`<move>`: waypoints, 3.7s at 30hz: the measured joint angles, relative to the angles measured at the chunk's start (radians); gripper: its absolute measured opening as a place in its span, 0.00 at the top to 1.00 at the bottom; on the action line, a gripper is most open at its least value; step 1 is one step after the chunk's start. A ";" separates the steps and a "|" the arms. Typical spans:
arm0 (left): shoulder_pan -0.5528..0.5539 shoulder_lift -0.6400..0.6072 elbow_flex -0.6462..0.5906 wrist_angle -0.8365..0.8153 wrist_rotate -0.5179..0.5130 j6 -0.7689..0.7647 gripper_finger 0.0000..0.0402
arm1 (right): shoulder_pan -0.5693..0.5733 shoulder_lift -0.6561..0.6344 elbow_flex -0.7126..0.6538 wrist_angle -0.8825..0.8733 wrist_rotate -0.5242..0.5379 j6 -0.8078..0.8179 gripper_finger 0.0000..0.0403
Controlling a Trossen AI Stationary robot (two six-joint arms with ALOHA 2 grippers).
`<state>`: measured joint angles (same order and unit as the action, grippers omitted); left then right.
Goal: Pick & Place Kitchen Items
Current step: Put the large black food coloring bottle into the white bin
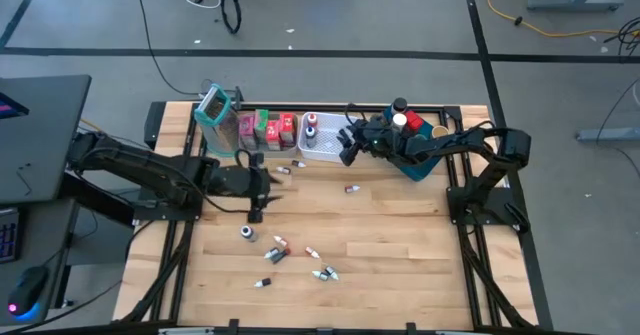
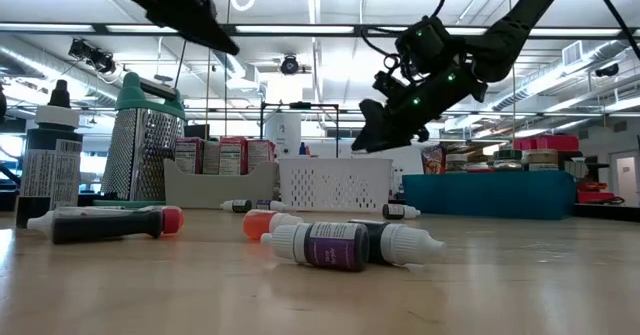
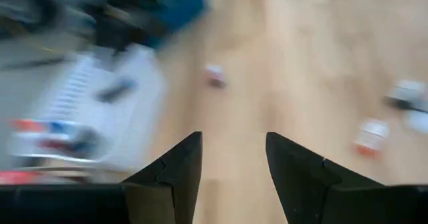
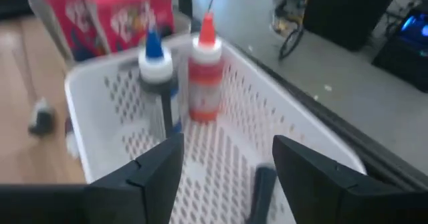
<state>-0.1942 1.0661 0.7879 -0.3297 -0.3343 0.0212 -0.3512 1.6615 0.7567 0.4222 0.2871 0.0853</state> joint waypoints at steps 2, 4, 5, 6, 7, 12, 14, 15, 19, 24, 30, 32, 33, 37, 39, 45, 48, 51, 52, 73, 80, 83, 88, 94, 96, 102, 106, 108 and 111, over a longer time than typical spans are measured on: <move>-0.005 -0.006 0.000 -0.048 0.143 -0.051 0.57 | 0.000 0.000 0.000 0.049 -0.012 0.000 0.40; -0.011 -0.006 0.000 -0.076 0.280 -0.120 0.57 | 0.000 0.000 0.000 0.093 -0.034 -0.005 0.41; -0.016 -0.006 0.000 -0.097 0.326 -0.165 0.57 | 0.000 0.000 0.000 0.112 -0.044 -0.014 0.41; -0.023 -0.005 0.000 -0.113 0.355 -0.208 0.56 | 0.000 0.000 0.000 0.124 -0.059 -0.026 0.42; -0.030 -0.005 0.000 -0.127 0.371 -0.250 0.56 | 0.000 0.000 0.000 0.134 -0.070 -0.040 0.42; -0.101 0.003 0.000 -0.202 0.336 -0.303 0.54 | 0.000 0.000 0.000 0.170 -0.079 -0.100 0.43; -0.132 0.017 0.000 -0.238 0.299 -0.319 0.52 | -0.003 0.000 0.000 0.187 -0.079 -0.121 0.43; -0.146 0.022 0.000 -0.253 0.291 -0.331 0.51 | -0.004 0.000 0.000 0.202 -0.079 -0.124 0.43; -0.196 0.062 -0.010 -0.268 0.308 -0.417 0.47 | -0.008 0.000 0.001 0.247 -0.079 -0.126 0.43; -0.256 0.081 -0.031 -0.297 0.296 -0.489 0.47 | -0.008 0.000 0.001 0.252 -0.079 -0.129 0.43; -0.271 0.081 -0.070 -0.303 0.253 -0.566 0.47 | -0.008 0.000 0.001 0.262 -0.079 -0.129 0.43; -0.271 0.081 -0.076 -0.312 0.217 -0.559 0.46 | -0.008 0.000 0.001 0.264 -0.079 -0.129 0.43; -0.271 0.081 -0.077 -0.310 0.195 -0.549 0.46 | -0.008 0.000 0.001 0.264 -0.079 -0.129 0.43; -0.271 0.081 -0.077 -0.311 0.147 -0.508 0.44 | -0.008 0.000 0.001 0.267 -0.085 -0.129 0.43; -0.271 0.081 -0.077 -0.316 0.169 -0.505 0.43 | -0.008 0.000 0.001 0.267 -0.096 -0.129 0.43; -0.271 0.081 -0.077 -0.354 0.222 -0.565 0.41 | -0.008 0.000 0.001 0.274 -0.097 -0.129 0.43; -0.271 0.081 -0.077 -0.364 0.229 -0.556 0.43 | -0.008 0.000 0.001 0.273 -0.097 -0.129 0.43; -0.271 0.081 -0.082 -0.366 0.270 -0.563 0.46 | -0.008 0.000 0.001 0.274 -0.097 -0.129 0.43; -0.271 0.081 -0.088 -0.368 0.283 -0.569 0.47 | -0.008 0.000 0.001 0.273 -0.097 -0.129 0.43; -0.079 0.082 -0.016 -0.143 -0.071 -0.337 0.61 | -0.008 0.000 0.001 0.290 -0.100 -0.129 0.43; 0.210 0.081 0.004 0.163 -0.048 -0.193 0.62 | -0.019 -0.001 0.001 0.287 -0.220 -0.128 0.43; 0.336 0.096 0.004 0.209 0.031 -0.133 0.62 | -0.026 -0.001 0.001 0.284 -0.236 -0.128 0.43; 0.471 0.190 0.005 0.343 0.164 -0.093 0.62 | -0.040 -0.001 0.001 0.263 -0.235 -0.128 0.43; 0.515 0.342 0.004 0.420 0.253 -0.057 0.61 | -0.046 -0.001 0.001 0.250 -0.233 -0.119 0.43; 0.521 0.370 0.004 0.403 0.244 -0.058 0.61 | -0.047 -0.001 0.001 0.248 -0.224 -0.120 0.43; 0.543 0.411 0.003 0.391 0.193 -0.039 0.61 | -0.048 -0.001 0.001 0.247 -0.224 -0.120 0.43; 0.572 0.411 0.003 0.370 0.197 -0.017 0.59 | -0.048 0.000 0.001 0.244 -0.224 -0.120 0.43; 0.588 0.411 0.003 0.370 0.198 0.011 0.59 | -0.048 -0.001 0.001 0.242 -0.224 -0.120 0.43; 0.610 0.411 0.003 0.374 0.223 0.072 0.58 | -0.048 -0.001 0.001 0.242 -0.224 -0.113 0.43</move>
<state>0.4156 1.4769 0.7914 0.0444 -0.1110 0.0935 -0.3988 1.6608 0.7574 0.6643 0.0627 -0.0278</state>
